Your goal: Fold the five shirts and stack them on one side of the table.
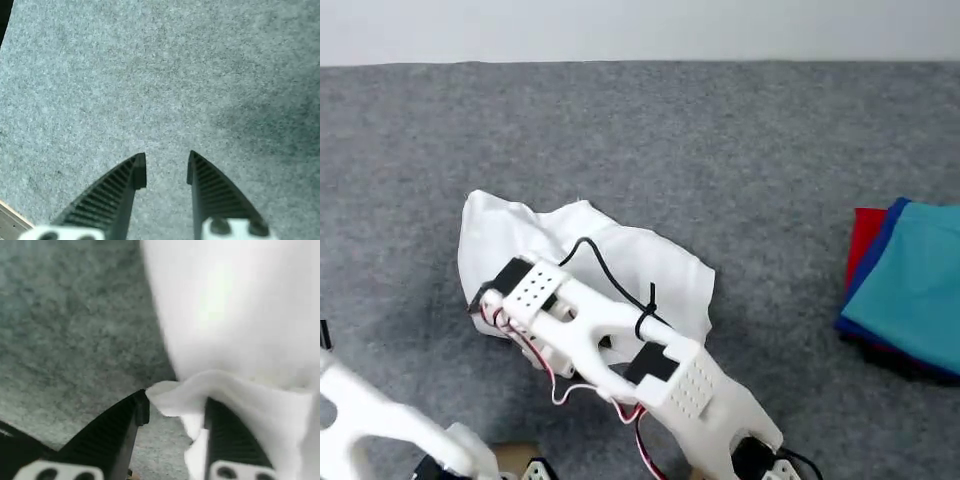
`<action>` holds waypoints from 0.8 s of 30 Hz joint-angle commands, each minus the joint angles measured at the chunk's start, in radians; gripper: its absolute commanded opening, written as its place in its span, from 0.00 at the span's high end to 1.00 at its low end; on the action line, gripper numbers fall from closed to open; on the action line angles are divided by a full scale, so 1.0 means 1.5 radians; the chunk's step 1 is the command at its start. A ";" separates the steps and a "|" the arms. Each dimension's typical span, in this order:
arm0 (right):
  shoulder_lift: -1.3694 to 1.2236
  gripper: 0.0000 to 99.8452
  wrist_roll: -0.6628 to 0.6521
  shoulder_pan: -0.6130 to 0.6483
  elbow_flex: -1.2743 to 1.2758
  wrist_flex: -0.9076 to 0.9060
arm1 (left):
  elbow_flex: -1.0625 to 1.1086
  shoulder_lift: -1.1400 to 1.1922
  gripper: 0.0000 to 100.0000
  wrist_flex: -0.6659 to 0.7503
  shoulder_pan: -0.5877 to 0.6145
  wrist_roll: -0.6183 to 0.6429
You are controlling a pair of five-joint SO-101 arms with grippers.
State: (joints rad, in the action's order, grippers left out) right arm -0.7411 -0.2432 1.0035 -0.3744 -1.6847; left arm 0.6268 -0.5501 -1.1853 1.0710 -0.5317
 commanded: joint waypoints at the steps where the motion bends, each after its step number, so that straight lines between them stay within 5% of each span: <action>1: -0.008 0.98 0.001 -0.033 -0.053 0.001 | -0.002 0.000 0.86 0.010 0.001 -0.004; 11: 0.150 0.99 -0.075 -0.160 -0.116 -0.075 | -0.001 -0.002 0.86 0.002 -0.018 -0.001; 24: 0.532 0.99 -0.174 -0.292 -0.104 -0.075 | -0.004 -0.004 0.86 -0.038 -0.208 0.000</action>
State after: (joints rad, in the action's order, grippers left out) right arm -0.0614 -0.4933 0.6030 -0.4941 -1.7568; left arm 0.6299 -0.5501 -1.2329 0.8193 -0.5317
